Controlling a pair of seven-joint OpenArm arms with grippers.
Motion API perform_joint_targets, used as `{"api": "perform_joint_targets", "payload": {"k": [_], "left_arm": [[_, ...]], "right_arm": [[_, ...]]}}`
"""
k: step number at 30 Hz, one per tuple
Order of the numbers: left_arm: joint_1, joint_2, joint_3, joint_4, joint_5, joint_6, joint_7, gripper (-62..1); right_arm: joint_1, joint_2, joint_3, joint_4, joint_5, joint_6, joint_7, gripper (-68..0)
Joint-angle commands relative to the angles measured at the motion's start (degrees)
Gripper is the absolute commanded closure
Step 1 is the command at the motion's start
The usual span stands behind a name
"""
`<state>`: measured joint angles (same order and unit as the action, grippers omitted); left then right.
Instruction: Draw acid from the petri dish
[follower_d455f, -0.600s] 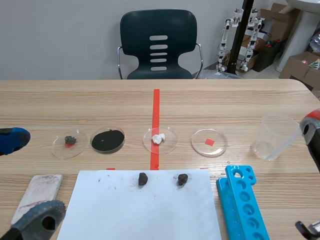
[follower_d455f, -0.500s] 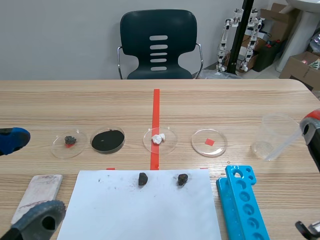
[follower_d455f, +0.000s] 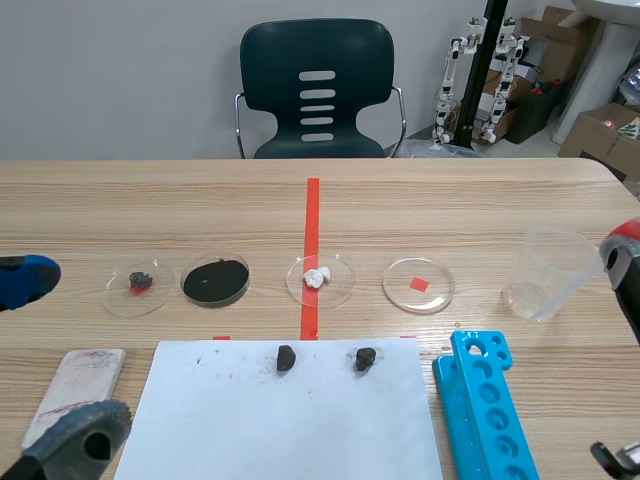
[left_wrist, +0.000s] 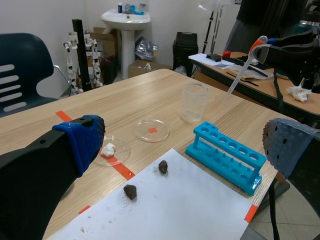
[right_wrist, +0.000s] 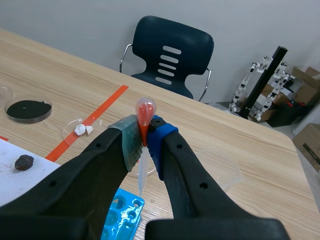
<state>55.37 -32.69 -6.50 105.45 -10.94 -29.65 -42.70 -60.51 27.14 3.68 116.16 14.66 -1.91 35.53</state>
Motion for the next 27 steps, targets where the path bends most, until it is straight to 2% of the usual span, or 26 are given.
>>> {"api": "perform_joint_targets", "payload": {"k": [1, 15, 27], "left_arm": [[0.0, 0.4, 0.2, 0.5, -0.4, -0.1, -0.9, -62.3], [0.0, 0.4, 0.2, 0.5, -0.4, -0.1, -1.0, -62.3], [0.0, 0.4, 0.2, 0.5, -0.4, -0.1, -1.0, -62.3]], "right_arm": [[0.7, 0.2, 0.5, 1.1, 0.6, -0.1, 0.7, -3.3], [2.1, 0.2, 0.5, 1.1, 0.6, 0.0, 0.3, -3.3], [15.1, 0.1, 0.2, 1.0, 0.6, 2.0, -11.5, -3.3]]}}
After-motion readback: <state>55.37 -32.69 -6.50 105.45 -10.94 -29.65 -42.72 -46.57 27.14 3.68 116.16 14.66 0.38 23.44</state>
